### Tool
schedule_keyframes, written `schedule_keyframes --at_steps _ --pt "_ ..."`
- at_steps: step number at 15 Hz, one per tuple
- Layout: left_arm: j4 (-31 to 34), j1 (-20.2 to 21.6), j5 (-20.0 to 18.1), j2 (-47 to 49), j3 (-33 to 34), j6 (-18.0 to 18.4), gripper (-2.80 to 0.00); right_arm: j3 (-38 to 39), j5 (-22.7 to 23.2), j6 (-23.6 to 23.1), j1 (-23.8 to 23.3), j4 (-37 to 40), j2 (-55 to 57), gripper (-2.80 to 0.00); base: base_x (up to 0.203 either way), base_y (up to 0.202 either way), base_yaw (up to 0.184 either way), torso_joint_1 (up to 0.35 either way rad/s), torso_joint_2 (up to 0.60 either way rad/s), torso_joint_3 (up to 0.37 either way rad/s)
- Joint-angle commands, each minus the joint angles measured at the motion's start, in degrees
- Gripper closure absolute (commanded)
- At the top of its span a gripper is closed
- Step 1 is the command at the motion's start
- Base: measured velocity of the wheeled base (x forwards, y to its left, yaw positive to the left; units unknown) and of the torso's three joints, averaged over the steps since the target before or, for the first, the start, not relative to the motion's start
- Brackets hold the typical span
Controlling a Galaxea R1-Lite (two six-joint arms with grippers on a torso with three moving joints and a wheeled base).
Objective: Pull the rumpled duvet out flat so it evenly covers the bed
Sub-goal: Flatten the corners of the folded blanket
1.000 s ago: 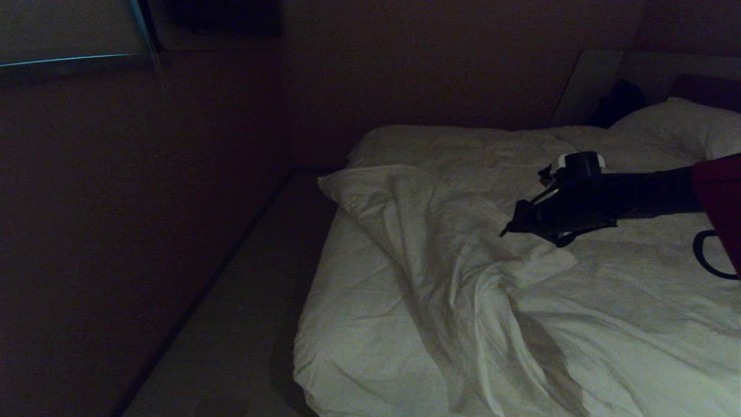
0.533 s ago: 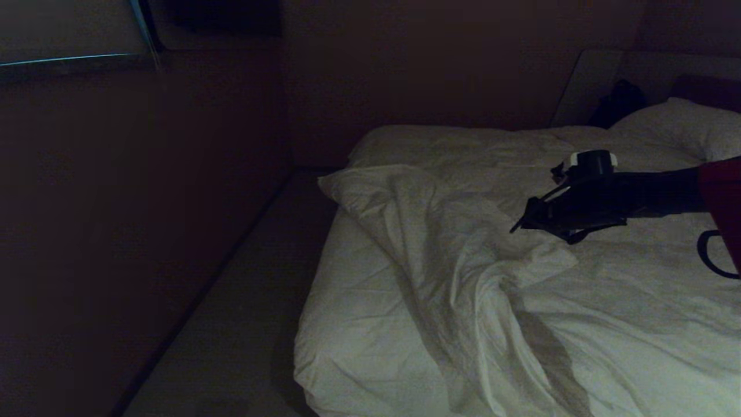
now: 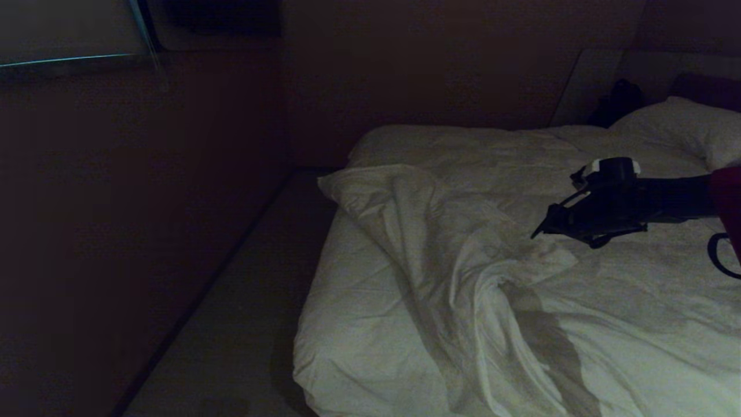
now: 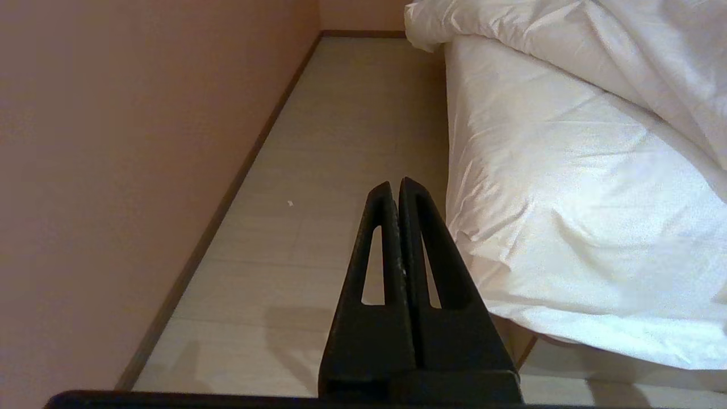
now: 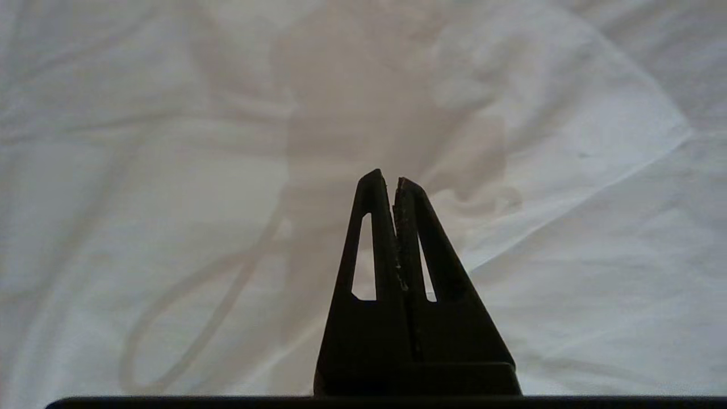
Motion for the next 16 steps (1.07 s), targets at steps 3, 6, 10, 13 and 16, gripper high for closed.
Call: schedule_keyframes --at_steps 3,6,10,13,16 --pt "-0.01 0.02 0.01 0.02 0.0 -0.01 0.0 -0.06 0.09 -2.92 -2.45 0.06 0.59 -2.8 0.0 0.0 0.0 0.0 0.0 0.0" --pt "-0.01 0.02 0.01 0.02 0.0 -0.01 0.0 -1.64 0.08 -3.38 -4.05 0.26 1.59 -2.8 0.0 0.0 0.0 0.0 0.0 0.0" --pt "-0.01 0.02 0.01 0.02 0.0 -0.01 0.0 -4.27 -0.25 -3.9 -6.59 0.58 4.74 -2.8 0.0 0.0 0.0 0.0 0.0 0.0" --pt "-0.01 0.02 0.01 0.02 0.0 -0.01 0.0 -5.36 -0.3 -4.11 -7.32 0.5 7.27 -2.8 0.0 0.0 0.0 0.0 0.0 0.0" --pt "-0.01 0.02 0.01 0.02 0.0 -0.01 0.0 -6.98 -0.35 -4.17 -8.43 0.3 9.58 -2.8 0.0 0.0 0.0 0.0 0.0 0.0"
